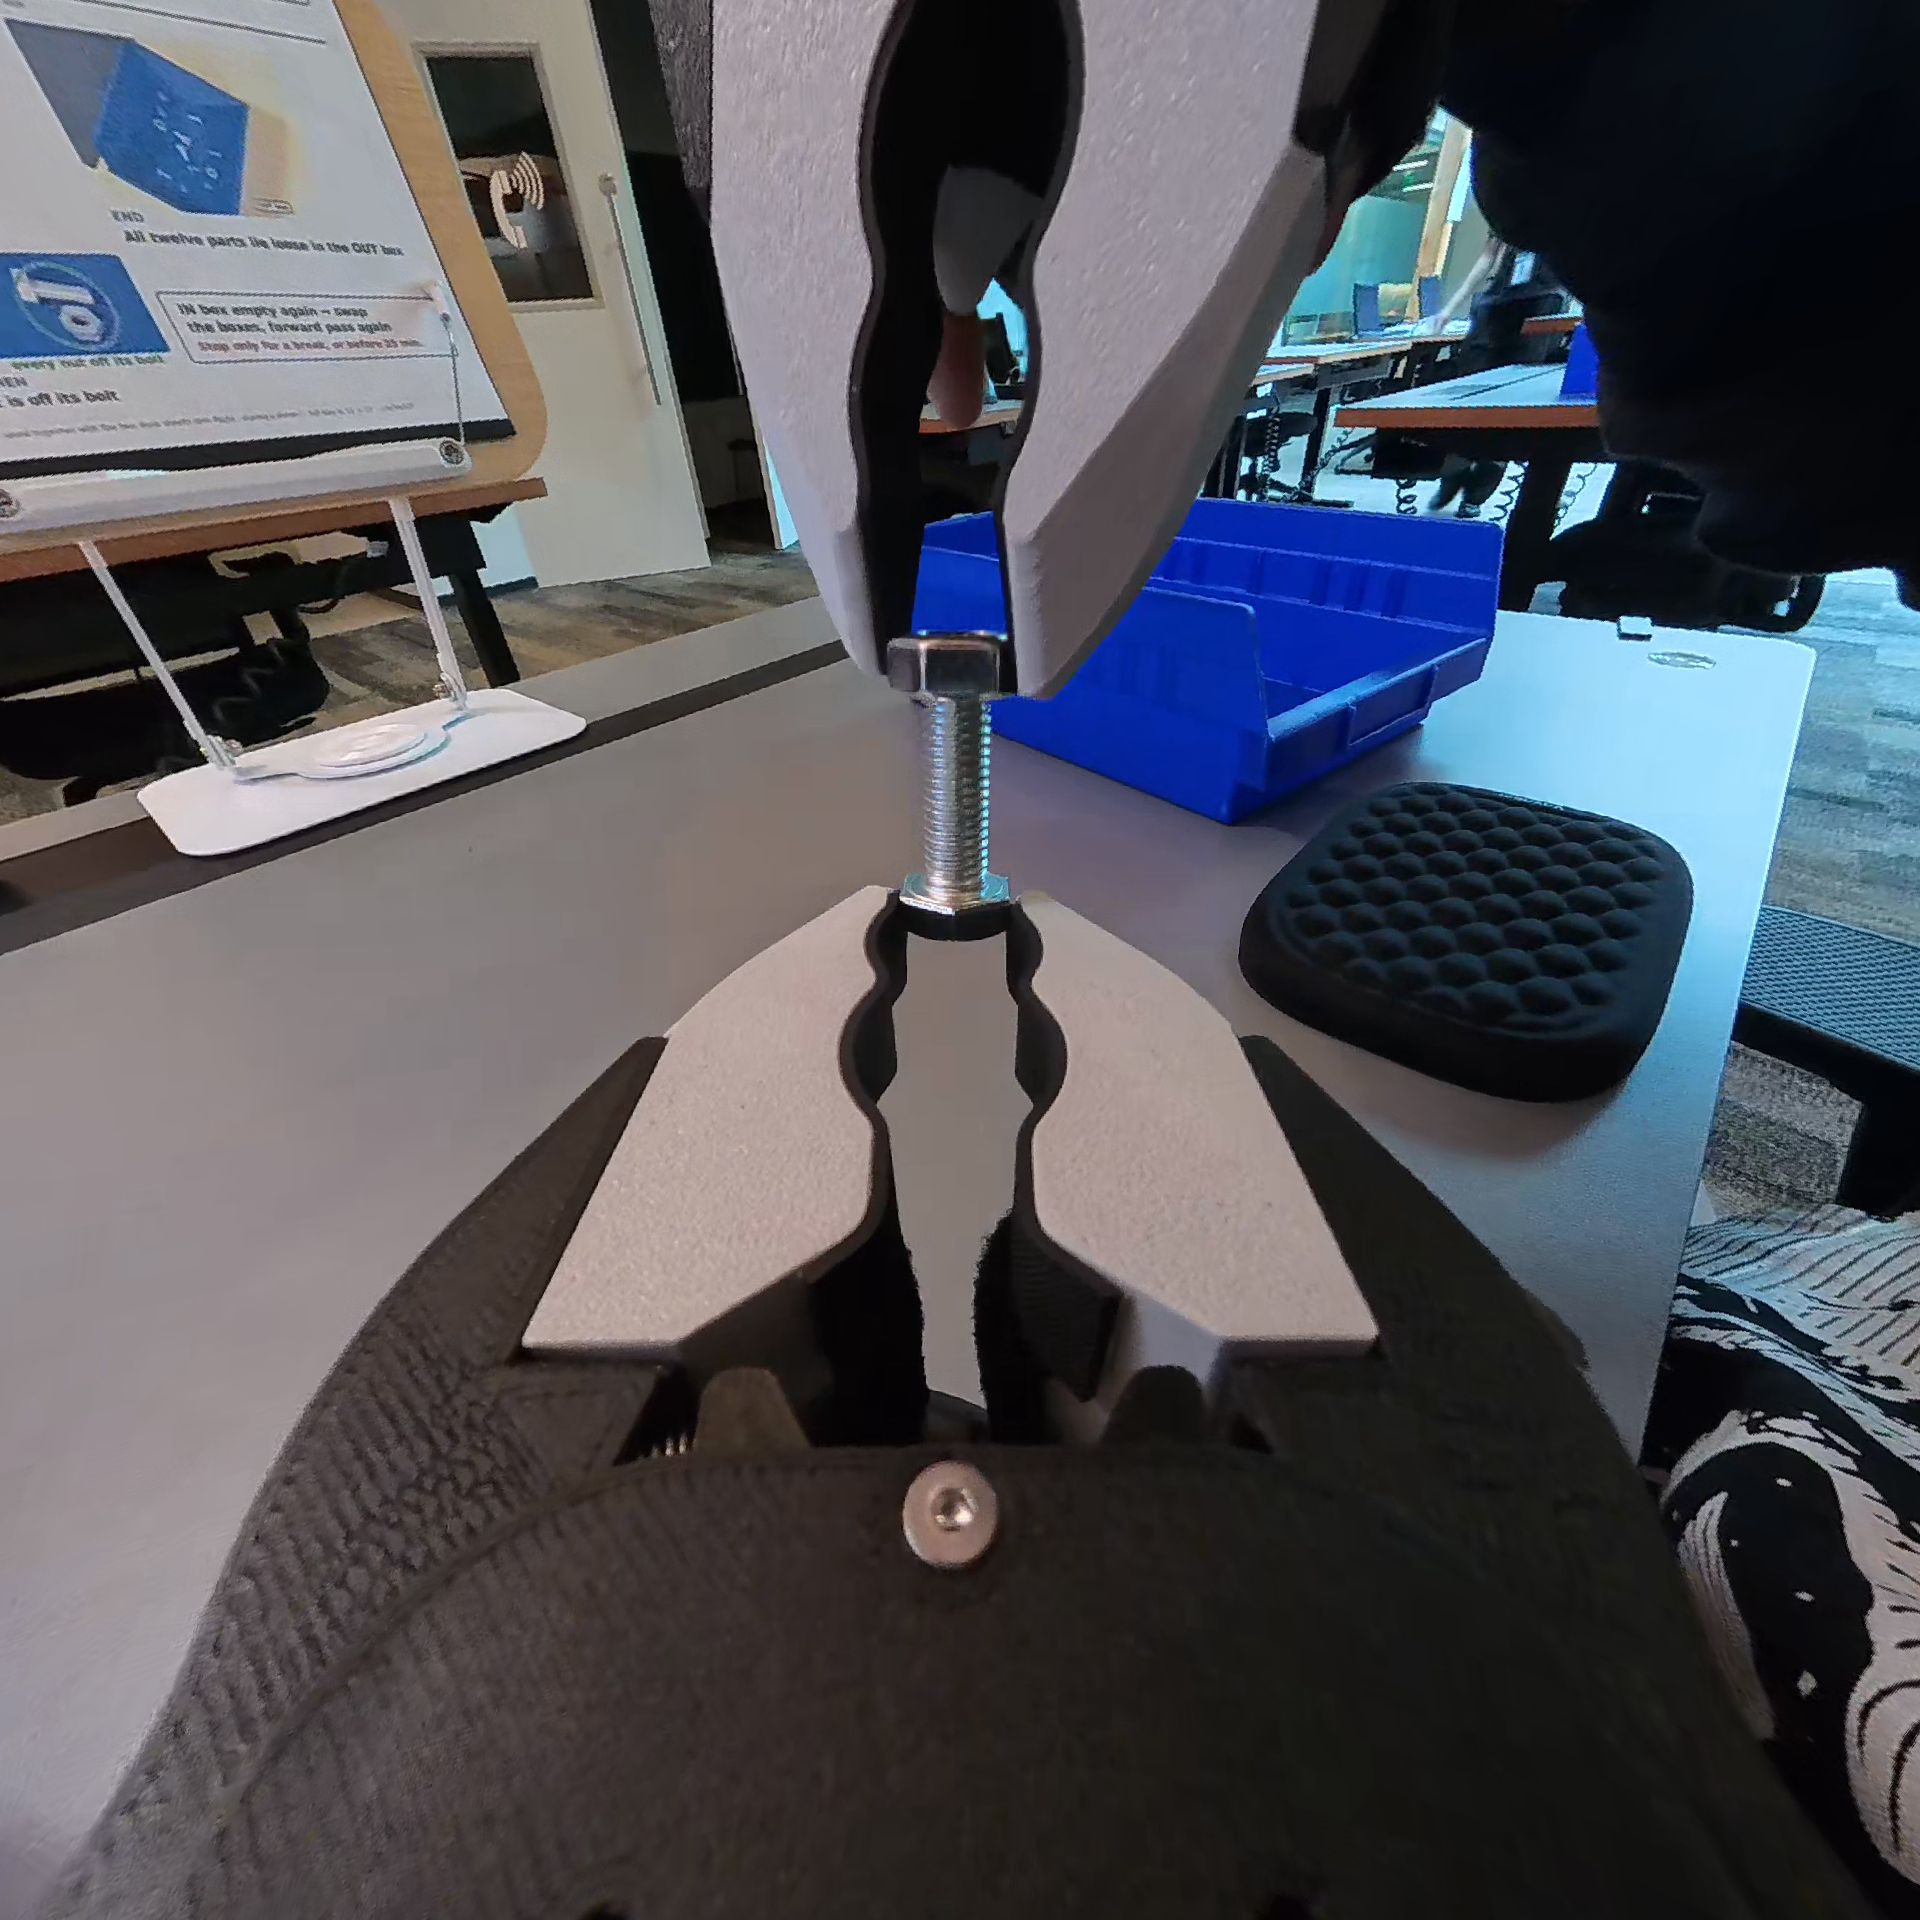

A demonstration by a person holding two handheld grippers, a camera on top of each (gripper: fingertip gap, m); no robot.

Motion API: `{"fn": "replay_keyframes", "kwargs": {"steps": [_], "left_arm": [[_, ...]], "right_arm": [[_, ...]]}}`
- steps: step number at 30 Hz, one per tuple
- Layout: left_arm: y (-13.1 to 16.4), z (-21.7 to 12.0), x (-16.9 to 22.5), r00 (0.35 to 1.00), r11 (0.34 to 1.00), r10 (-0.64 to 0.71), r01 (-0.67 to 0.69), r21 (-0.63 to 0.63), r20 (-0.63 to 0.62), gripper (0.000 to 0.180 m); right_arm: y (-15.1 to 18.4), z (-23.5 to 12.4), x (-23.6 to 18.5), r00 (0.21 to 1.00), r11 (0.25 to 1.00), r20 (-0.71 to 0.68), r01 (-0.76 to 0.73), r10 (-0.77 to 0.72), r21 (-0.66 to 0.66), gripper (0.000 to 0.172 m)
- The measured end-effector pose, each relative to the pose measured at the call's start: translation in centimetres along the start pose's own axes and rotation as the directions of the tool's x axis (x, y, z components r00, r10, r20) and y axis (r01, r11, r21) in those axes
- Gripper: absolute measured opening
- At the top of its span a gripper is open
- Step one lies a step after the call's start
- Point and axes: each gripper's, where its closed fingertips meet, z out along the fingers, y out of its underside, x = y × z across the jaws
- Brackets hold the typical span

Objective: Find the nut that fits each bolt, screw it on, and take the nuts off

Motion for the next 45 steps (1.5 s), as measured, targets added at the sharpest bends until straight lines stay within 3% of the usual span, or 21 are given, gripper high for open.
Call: {"fn": "replay_keyframes", "kwargs": {"steps": [6,9,12,14,17,20,22,26,45], "left_arm": [[0.0,0.0,0.0,1.0,1.0,-0.008,0.008,0.004,-0.004,0.018],[-0.2,-0.1,-0.2,1.0,1.0,-0.027,0.027,0.016,-0.011,0.018],[-0.5,-0.3,-0.3,0.998,0.998,-0.053,0.054,0.041,-0.027,0.018],[-0.6,-0.5,-0.4,0.997,0.996,-0.072,0.074,0.057,-0.033,0.018],[-0.8,-0.6,-0.7,0.996,0.993,-0.086,0.089,0.074,-0.037,0.018],[-0.8,-0.6,-0.7,0.996,0.993,-0.084,0.086,0.077,-0.031,0.018],[-0.8,-0.6,-0.8,0.996,0.994,-0.083,0.084,0.076,-0.026,0.018],[-0.8,-0.6,-0.9,0.996,0.993,-0.085,0.086,0.076,-0.013,0.018],[-0.8,-0.7,-1.4,0.994,0.991,-0.107,0.107,0.082,0.003,0.018]], "right_arm": [[-0.3,0.0,0.2,1.0,1.0,-0.005,-0.004,0.004,0.029,0.026],[-0.6,-0.3,0.2,1.0,0.996,-0.008,-0.026,0.027,0.089,0.052],[-1.5,-0.7,0.2,0.997,0.955,-0.016,-0.068,0.076,0.288,0.07],[-2.3,-1.1,0.2,0.991,0.863,-0.007,-0.111,0.131,0.493,0.076],[-2.7,-1.5,0.3,0.966,0.611,0.056,-0.205,0.253,0.764,0.077],[-2.4,-1.1,0.3,0.936,0.406,0.105,-0.245,0.337,0.88,0.077],[-2.2,-0.7,0.1,0.927,0.349,0.107,-0.24,0.36,0.906,0.076],[-2.6,-1.0,-0.5,0.931,0.303,0.113,-0.226,0.348,0.926,0.07],[-2.0,-1.2,-1.2,0.932,0.34,0.074,-0.202,0.354,0.918,0.059]]}}
